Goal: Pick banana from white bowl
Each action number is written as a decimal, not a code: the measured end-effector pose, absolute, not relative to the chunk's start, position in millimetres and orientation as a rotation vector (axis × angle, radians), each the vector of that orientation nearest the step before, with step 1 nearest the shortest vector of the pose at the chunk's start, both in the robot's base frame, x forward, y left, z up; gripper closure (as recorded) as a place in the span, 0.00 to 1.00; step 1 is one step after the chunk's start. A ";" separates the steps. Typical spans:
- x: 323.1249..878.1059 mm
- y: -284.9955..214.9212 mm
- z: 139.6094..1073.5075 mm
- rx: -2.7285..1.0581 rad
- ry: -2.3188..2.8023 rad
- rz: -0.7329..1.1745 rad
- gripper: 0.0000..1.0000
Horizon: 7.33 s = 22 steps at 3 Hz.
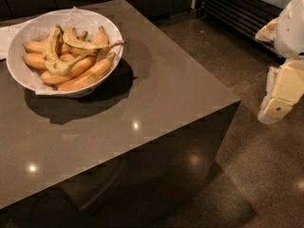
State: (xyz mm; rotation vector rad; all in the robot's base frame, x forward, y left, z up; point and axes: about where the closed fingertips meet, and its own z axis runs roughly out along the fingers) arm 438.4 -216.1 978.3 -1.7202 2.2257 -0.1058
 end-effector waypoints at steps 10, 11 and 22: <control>546.4 -60.9 1062.0 -1.599 2.107 0.073 0.00; 555.2 -52.7 1061.6 -1.595 2.089 0.103 0.00; 649.0 167.2 986.8 -1.380 2.400 0.399 0.18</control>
Offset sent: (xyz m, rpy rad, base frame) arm 0.0059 0.0080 0.0036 0.0497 -0.0141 -0.0452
